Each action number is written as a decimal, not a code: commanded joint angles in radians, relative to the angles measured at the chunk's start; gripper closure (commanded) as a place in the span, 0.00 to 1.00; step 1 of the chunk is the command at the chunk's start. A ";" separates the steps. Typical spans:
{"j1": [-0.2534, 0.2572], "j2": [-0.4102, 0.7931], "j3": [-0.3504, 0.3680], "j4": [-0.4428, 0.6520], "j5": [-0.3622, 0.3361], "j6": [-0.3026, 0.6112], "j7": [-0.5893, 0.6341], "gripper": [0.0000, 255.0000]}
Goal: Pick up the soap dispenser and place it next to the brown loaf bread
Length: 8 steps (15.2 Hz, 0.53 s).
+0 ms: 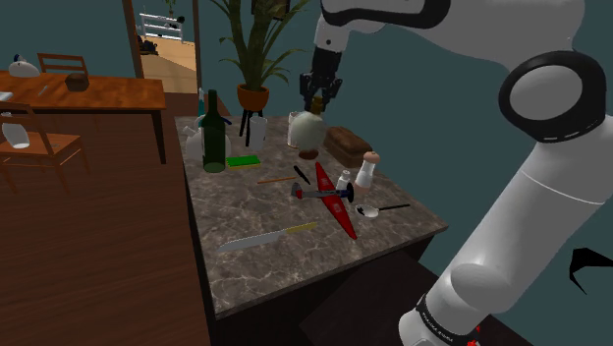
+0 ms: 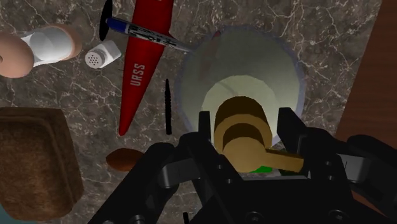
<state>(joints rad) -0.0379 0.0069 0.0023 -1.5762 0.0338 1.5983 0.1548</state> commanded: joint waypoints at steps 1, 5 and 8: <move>-0.022 -0.019 -0.021 -0.022 0.001 0.002 -0.045 1.00; -0.068 -0.043 -0.069 -0.050 0.000 0.002 -0.139 1.00; -0.102 -0.050 -0.106 -0.057 -0.002 0.000 -0.210 1.00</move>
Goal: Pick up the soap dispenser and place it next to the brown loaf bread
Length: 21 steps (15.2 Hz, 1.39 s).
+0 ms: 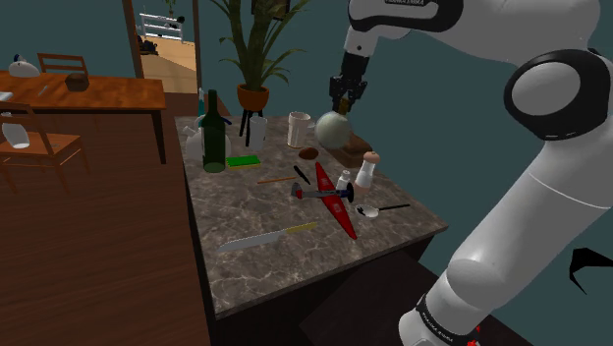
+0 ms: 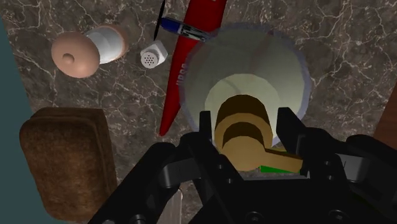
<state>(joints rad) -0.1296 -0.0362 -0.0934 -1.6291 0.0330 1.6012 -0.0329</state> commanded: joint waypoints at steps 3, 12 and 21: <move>-0.044 -0.005 -0.049 -0.001 -0.002 -0.007 -0.094 1.00; -0.151 0.059 -0.163 0.079 0.010 -0.031 -0.315 1.00; -0.286 0.220 -0.263 0.278 0.067 -0.089 -0.540 1.00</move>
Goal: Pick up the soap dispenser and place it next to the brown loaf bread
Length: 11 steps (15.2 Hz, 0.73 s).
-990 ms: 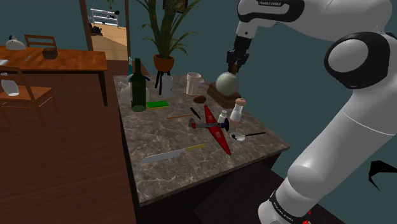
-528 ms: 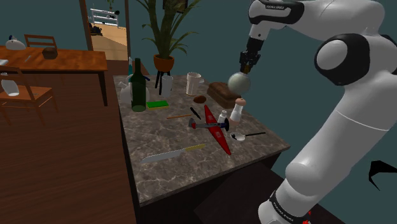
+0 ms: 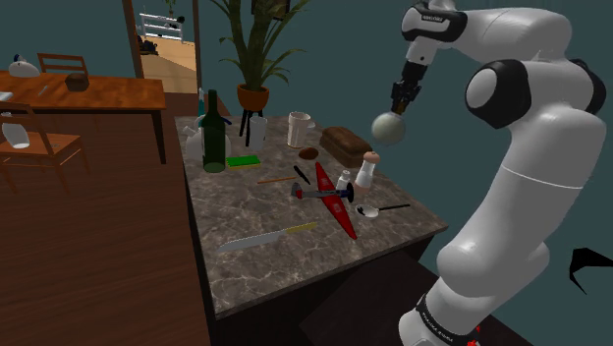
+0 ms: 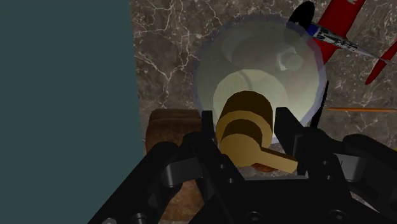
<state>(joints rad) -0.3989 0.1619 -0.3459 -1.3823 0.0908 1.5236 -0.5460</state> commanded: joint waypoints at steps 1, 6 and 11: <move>-0.036 0.046 -0.019 0.063 0.019 -0.021 -0.051 1.00; -0.072 0.087 -0.035 0.075 0.036 0.002 -0.101 1.00; -0.062 0.065 -0.033 -0.023 0.028 0.079 -0.101 1.00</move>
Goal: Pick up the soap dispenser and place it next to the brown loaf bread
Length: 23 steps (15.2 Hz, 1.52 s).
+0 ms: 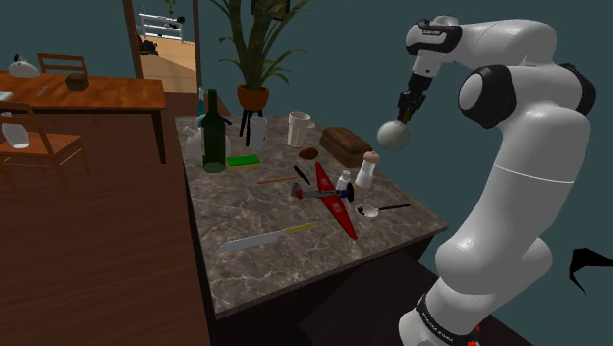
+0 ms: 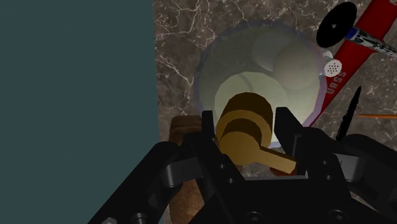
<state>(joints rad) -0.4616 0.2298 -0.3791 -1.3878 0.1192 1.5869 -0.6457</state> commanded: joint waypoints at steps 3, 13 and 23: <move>0.005 -0.011 0.001 -0.070 -0.004 0.060 -0.002 1.00; 0.014 -0.021 0.004 -0.217 -0.005 0.198 -0.006 1.00; 0.017 -0.005 0.007 -0.332 0.004 0.327 -0.017 1.00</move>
<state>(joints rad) -0.4444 0.2201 -0.3726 -1.7093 0.1212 1.8986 -0.6599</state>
